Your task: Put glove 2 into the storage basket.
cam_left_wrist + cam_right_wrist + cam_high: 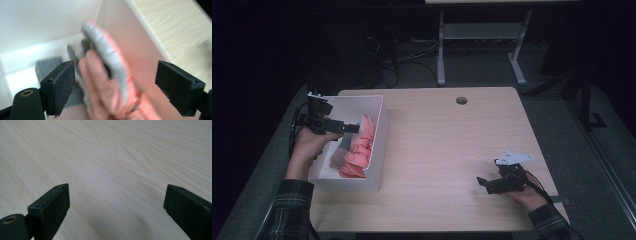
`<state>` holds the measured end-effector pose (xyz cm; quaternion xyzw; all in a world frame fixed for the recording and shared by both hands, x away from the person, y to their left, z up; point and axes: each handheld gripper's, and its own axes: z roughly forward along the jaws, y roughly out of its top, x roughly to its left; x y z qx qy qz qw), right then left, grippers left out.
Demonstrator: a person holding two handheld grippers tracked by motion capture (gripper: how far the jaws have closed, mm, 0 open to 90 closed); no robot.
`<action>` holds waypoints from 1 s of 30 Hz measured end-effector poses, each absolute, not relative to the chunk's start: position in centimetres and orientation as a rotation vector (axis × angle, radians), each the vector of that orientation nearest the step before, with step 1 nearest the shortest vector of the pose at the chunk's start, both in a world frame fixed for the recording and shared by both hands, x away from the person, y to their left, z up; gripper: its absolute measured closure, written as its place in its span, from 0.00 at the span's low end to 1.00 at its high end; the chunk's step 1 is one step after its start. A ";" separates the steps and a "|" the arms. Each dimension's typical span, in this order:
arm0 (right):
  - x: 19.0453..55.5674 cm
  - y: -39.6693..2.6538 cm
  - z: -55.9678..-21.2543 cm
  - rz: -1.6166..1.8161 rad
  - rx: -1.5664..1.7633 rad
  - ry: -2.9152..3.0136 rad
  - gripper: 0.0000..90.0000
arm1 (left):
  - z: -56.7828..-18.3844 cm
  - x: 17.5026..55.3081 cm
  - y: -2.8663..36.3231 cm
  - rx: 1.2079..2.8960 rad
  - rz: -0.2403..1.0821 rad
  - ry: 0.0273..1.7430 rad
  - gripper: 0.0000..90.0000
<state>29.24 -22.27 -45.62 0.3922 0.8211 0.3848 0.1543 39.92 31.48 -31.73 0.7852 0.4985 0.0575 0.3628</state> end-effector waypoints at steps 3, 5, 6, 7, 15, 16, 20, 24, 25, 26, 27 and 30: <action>29.2 -22.3 -45.6 1.101 1.125 2.354 0.07 | -30.3 39.4 30.3 2.006 0.169 1.229 0.18; 29.2 -22.3 -45.6 1.105 1.127 2.350 0.07 | -29.4 39.1 29.4 2.001 0.177 1.198 0.18; 29.2 -22.3 -45.6 1.105 1.127 2.350 0.07 | -29.1 38.9 29.0 2.011 0.189 1.178 0.18; 29.2 -22.3 -45.6 1.105 1.128 2.350 0.07 | -28.8 38.7 28.4 2.003 0.191 1.168 0.18; 29.2 -22.3 -45.6 1.106 1.127 2.349 0.07 | -27.4 37.1 24.0 2.013 0.206 1.031 0.18; 29.2 -22.3 -45.6 1.106 1.127 2.348 0.07 | -27.4 36.9 23.3 2.018 0.202 1.014 0.18; 29.2 -22.3 -45.6 1.102 1.125 2.352 0.07 | -27.8 36.2 20.2 2.043 0.186 0.950 0.18; 29.2 -22.3 -45.6 1.105 1.127 2.350 0.07 | -28.7 35.6 17.7 2.078 0.168 0.912 0.18; 29.2 -22.3 -45.6 1.104 1.127 2.350 0.07 | -28.9 35.5 17.1 2.090 0.162 0.900 0.18; 29.2 -22.3 -45.6 1.105 1.128 2.350 0.07 | -29.2 35.4 16.5 2.100 0.159 0.893 0.18; 29.2 -22.3 -45.6 1.105 1.128 2.350 0.07 | -29.5 35.3 15.9 2.111 0.160 0.886 0.18; 29.2 -22.3 -45.6 1.104 1.125 2.352 0.07 | -30.6 35.0 14.5 2.139 0.146 0.859 0.18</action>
